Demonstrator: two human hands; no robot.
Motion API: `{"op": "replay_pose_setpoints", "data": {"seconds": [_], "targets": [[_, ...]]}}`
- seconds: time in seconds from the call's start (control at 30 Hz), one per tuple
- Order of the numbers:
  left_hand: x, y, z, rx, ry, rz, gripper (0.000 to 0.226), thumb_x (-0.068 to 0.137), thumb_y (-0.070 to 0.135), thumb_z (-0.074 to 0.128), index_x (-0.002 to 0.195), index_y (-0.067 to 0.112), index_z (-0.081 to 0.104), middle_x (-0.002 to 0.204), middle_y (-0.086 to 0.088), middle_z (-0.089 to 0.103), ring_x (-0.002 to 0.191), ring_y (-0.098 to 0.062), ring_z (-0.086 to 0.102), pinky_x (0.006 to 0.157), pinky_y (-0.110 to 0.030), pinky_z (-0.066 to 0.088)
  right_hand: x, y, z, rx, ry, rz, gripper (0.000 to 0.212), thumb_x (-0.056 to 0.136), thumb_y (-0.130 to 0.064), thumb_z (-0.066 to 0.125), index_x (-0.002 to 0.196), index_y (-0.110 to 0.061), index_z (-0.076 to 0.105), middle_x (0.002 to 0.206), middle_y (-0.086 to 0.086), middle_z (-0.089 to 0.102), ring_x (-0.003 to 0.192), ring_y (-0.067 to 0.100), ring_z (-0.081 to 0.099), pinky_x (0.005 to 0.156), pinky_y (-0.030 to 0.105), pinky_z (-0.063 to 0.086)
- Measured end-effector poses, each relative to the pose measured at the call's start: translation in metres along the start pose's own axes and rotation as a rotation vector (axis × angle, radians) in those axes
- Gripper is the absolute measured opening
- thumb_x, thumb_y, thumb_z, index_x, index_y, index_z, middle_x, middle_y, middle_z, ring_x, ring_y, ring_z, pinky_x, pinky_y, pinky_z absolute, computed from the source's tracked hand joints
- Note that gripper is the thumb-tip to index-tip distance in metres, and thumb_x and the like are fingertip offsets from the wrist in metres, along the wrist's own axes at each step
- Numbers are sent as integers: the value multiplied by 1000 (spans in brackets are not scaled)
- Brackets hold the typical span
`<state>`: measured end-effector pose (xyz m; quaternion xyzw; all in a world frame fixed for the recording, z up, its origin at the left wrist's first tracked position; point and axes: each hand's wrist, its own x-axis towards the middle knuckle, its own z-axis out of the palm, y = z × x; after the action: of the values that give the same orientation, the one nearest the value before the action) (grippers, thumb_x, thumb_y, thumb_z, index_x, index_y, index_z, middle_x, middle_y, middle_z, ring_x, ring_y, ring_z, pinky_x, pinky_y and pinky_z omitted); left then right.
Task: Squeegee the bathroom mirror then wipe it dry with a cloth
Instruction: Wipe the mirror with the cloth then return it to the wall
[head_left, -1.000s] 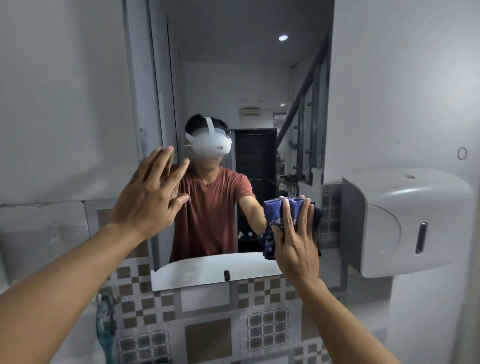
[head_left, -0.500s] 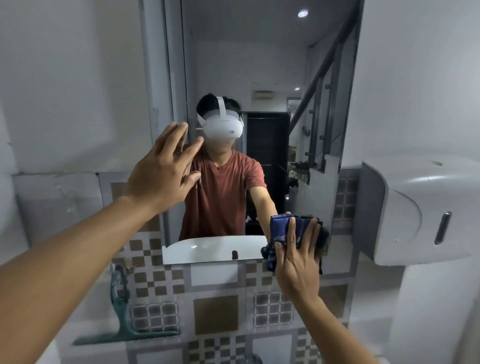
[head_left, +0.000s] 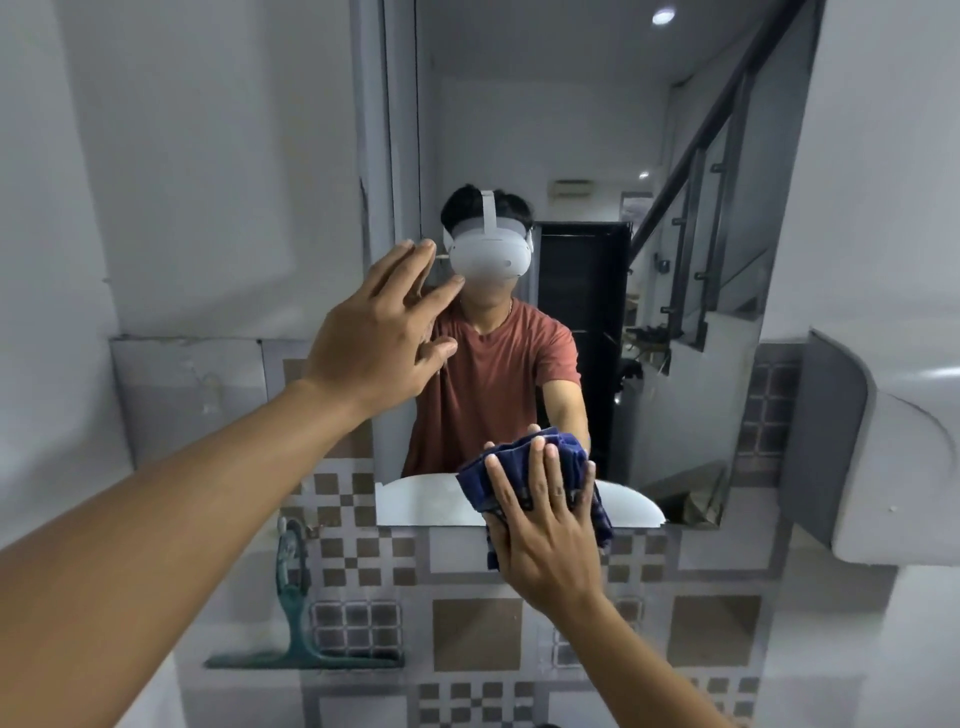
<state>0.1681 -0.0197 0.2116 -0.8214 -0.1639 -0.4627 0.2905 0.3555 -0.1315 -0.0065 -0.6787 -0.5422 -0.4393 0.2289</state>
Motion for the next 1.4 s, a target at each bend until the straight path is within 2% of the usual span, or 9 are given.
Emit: {"op": "replay_pose_setpoints", "data": {"seconds": [0.23,0.4,0.5,0.87,1.0,1.17,1.2,1.27,1.4], "targets": [[0,-5,2,18,-2,31,64,86,44,69,143,20,53,155,-16,40,146,-30,33,88,-47,58,30,-51,10,-6,4,-207,65,100,-47,50,158,-29,28,164,15,18,153,28,17,116,68,21],[-2,-5,4,13,-5,32,62,88,44,65,144,20,51,157,-16,37,148,-31,29,89,-48,57,35,-76,14,-31,-62,-286,81,88,-36,57,160,-24,21,166,14,13,155,27,9,121,62,-7],[-3,-6,6,11,-7,28,62,90,45,62,146,20,48,159,-16,33,149,-31,26,98,-48,54,35,-84,15,-28,-108,-334,88,85,-35,64,160,-24,20,166,13,18,155,26,9,121,61,-10],[-14,-12,3,-70,-62,95,56,98,37,51,149,16,43,162,-22,22,150,-37,22,117,-51,33,28,-106,17,-4,-194,-468,64,91,-27,43,154,-17,36,165,10,27,154,26,16,121,59,7],[-45,-23,-14,-101,-95,42,52,100,35,45,149,17,44,159,-18,28,149,-32,25,118,-49,32,25,-122,11,90,-246,-496,58,89,-29,49,146,-18,45,161,12,35,153,27,22,121,61,18],[-102,-40,-42,-206,-113,-241,41,101,26,48,141,20,52,146,-8,49,129,-25,52,100,-43,52,27,-156,-14,556,-400,-238,54,89,-8,45,141,-21,47,163,5,31,155,23,13,123,53,0],[-114,-43,-46,-246,-120,-309,40,102,23,47,141,20,52,143,-5,52,127,-22,53,99,-41,53,30,-162,-20,704,-418,-121,47,94,-9,42,137,-26,49,160,1,36,154,21,18,125,49,3],[-139,-46,-52,-338,-119,-466,39,102,16,45,140,20,53,140,-1,56,125,-17,54,102,-35,49,37,-174,-38,1016,-450,144,30,102,-22,39,120,-43,51,142,-4,52,135,21,45,116,43,30],[-180,-41,-56,-617,-251,-870,43,100,10,47,140,25,53,145,2,52,132,-16,50,111,-34,40,58,-178,-76,1350,-530,479,19,107,-22,41,107,-30,58,100,3,62,84,12,57,80,29,47]]}}
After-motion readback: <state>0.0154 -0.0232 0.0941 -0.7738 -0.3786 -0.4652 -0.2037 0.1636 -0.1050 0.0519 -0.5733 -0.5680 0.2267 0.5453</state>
